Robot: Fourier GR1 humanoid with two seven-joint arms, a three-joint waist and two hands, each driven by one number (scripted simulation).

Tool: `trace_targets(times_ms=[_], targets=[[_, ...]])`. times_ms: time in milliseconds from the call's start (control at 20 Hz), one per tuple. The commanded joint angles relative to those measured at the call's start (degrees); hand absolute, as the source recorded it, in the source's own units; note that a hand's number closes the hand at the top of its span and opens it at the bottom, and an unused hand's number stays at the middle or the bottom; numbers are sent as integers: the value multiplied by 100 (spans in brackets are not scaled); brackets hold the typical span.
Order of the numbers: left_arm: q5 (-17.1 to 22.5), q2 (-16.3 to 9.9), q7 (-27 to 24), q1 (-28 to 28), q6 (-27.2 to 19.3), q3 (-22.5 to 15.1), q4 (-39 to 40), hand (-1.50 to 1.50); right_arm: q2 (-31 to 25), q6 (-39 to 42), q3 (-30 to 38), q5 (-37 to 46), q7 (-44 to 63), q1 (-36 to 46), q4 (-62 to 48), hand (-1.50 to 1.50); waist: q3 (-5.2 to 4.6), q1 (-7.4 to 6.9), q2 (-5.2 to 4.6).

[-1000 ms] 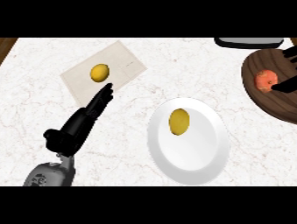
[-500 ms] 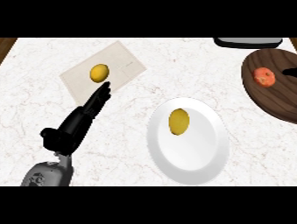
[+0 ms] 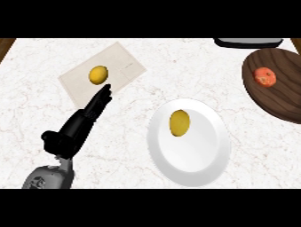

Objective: Pick the squash from the plate and place it in the bowl

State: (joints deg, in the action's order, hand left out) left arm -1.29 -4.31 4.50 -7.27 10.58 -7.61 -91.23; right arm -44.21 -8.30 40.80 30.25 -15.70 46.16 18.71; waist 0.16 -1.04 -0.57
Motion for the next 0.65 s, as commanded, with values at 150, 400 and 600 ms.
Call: trace_targets(times_ms=[150, 400, 600], targets=[[-86, 129, 97, -197, -124, -23, -7, 0, -903, 550, 697, -673, -649, -628, -425, -150, 12, -9, -23], [-163, 70, -151, 44, -26, -100, 86, 0, -1264, 1206, 1058, -1027, -1461, -1505, -685, -150, 27, 9, -36], [67, -55, -101, 238, 144, 40, -143, 0, -1328, 1576, 1103, -1117, -1718, -1840, -829, -150, 28, -57, -20]])
